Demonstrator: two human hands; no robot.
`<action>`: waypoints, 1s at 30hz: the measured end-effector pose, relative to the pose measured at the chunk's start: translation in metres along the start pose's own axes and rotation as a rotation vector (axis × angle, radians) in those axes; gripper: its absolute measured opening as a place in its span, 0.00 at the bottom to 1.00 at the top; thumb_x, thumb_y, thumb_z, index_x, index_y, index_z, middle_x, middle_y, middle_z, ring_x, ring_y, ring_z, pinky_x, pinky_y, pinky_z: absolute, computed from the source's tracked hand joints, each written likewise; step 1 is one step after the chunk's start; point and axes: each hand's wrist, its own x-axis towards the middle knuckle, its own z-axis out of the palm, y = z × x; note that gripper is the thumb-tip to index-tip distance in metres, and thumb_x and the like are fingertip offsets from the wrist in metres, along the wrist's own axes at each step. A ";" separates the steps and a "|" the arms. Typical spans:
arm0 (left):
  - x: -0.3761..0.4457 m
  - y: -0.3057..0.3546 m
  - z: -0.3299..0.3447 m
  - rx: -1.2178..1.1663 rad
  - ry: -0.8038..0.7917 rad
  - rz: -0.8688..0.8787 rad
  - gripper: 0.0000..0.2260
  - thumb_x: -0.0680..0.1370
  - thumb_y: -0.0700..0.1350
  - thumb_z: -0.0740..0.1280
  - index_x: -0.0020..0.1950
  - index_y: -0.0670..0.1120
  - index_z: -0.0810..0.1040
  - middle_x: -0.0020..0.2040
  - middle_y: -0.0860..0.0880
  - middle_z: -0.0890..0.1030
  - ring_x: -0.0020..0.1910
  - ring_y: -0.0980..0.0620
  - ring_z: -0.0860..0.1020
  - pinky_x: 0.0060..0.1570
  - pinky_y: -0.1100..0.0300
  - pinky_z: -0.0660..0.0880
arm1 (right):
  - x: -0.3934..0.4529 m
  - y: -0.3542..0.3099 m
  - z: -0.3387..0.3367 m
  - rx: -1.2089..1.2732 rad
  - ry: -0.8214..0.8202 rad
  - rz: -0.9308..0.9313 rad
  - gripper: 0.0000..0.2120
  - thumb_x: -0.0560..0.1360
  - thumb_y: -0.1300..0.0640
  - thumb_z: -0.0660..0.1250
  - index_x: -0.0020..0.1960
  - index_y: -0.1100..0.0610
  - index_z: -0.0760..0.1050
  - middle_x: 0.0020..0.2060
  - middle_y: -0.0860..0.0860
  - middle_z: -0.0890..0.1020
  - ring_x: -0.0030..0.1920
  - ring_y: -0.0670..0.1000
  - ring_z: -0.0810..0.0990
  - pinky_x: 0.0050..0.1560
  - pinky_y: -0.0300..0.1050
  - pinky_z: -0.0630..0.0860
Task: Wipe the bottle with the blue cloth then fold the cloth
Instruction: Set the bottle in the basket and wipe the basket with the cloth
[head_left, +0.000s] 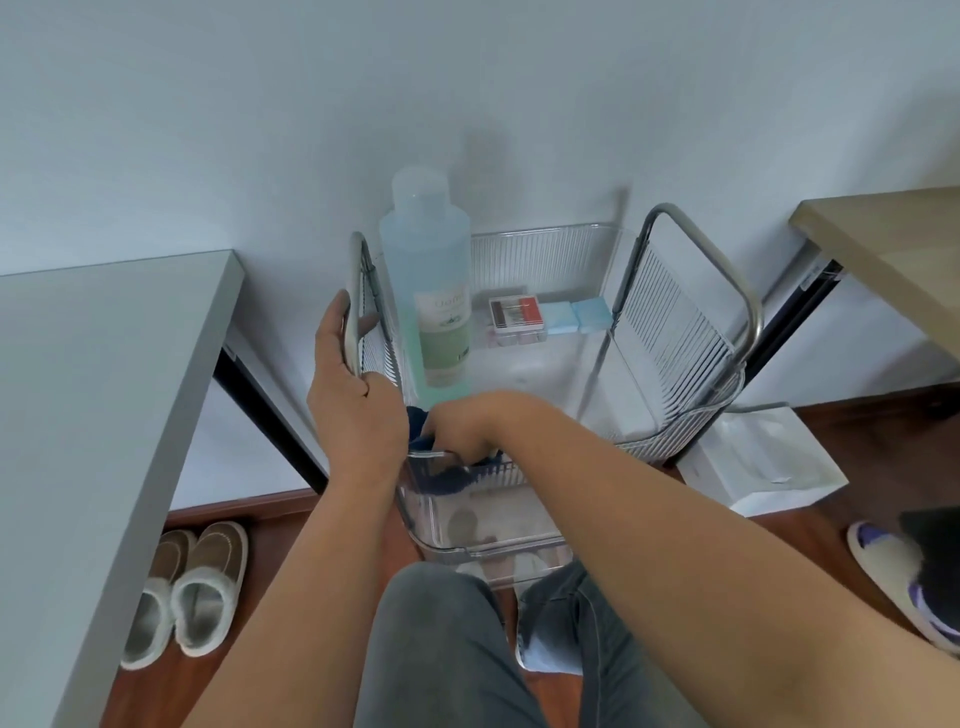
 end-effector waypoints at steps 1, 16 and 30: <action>0.000 0.000 0.001 0.003 0.004 0.000 0.38 0.68 0.28 0.53 0.74 0.56 0.67 0.58 0.60 0.81 0.40 0.79 0.73 0.36 0.82 0.67 | 0.001 -0.001 -0.002 -0.004 0.009 -0.022 0.09 0.77 0.63 0.62 0.54 0.63 0.78 0.37 0.52 0.75 0.33 0.51 0.70 0.26 0.35 0.66; 0.000 -0.001 -0.005 0.013 -0.090 -0.057 0.42 0.69 0.29 0.55 0.68 0.74 0.62 0.54 0.67 0.82 0.26 0.60 0.71 0.24 0.62 0.70 | -0.019 0.054 0.000 0.019 -0.055 0.224 0.17 0.76 0.43 0.62 0.55 0.54 0.76 0.51 0.53 0.78 0.51 0.57 0.77 0.55 0.52 0.72; -0.002 -0.001 0.002 -0.020 -0.006 -0.113 0.41 0.69 0.27 0.54 0.69 0.68 0.65 0.49 0.64 0.84 0.30 0.63 0.72 0.26 0.65 0.70 | -0.052 0.058 0.012 0.071 0.114 0.362 0.14 0.80 0.56 0.56 0.62 0.59 0.73 0.59 0.52 0.76 0.49 0.56 0.73 0.55 0.50 0.72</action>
